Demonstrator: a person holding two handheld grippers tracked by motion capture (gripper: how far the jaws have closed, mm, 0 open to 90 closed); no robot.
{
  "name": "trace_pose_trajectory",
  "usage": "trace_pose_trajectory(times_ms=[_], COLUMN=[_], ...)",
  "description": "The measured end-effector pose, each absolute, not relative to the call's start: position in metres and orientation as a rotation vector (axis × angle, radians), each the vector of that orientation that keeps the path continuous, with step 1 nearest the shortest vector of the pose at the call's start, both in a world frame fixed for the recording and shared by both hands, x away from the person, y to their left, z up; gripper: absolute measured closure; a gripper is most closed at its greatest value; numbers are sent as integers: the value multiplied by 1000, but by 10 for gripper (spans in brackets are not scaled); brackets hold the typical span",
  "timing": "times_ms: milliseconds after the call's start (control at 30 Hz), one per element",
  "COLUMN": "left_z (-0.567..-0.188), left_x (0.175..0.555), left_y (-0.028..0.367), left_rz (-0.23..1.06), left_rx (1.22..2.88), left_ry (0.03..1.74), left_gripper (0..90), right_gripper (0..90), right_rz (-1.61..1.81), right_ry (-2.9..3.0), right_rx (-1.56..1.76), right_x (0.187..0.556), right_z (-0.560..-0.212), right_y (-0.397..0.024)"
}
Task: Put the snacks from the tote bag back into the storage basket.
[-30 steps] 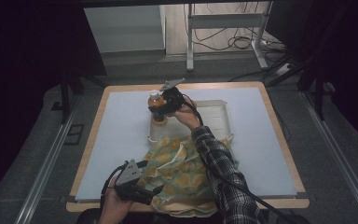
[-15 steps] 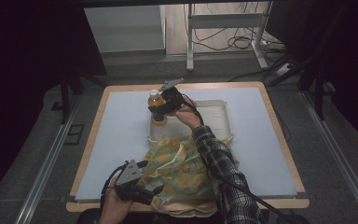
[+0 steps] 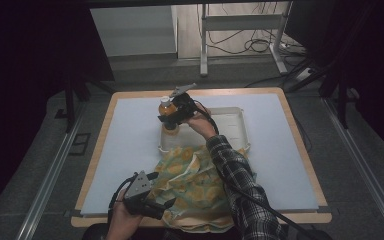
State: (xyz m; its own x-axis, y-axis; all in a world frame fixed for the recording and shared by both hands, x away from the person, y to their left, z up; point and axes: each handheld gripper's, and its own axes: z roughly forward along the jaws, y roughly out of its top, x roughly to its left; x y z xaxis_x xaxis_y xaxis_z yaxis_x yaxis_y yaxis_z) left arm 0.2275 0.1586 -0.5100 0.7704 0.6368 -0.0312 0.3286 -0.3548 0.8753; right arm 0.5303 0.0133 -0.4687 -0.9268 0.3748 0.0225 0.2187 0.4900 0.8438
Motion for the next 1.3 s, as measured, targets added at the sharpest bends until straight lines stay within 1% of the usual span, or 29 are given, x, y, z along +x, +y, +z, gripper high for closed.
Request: trace_pose_trajectory(times_ms=[267,633,1300], left_z=[-510,-509,-509], left_x=[227,228,229], left_y=[159,162,164], left_rz=[393,389,371], left_rx=[1962,1938,1925], left_ry=[733,751,771], left_gripper=[3,1,0], right_gripper=[132,76,48], right_rz=[1426,1386,1285], right_ry=[2589,2635,2670], right_rx=[530,520,494], right_x=[531,528,521], right_z=[-466,-466,-458], right_y=[13,15,13])
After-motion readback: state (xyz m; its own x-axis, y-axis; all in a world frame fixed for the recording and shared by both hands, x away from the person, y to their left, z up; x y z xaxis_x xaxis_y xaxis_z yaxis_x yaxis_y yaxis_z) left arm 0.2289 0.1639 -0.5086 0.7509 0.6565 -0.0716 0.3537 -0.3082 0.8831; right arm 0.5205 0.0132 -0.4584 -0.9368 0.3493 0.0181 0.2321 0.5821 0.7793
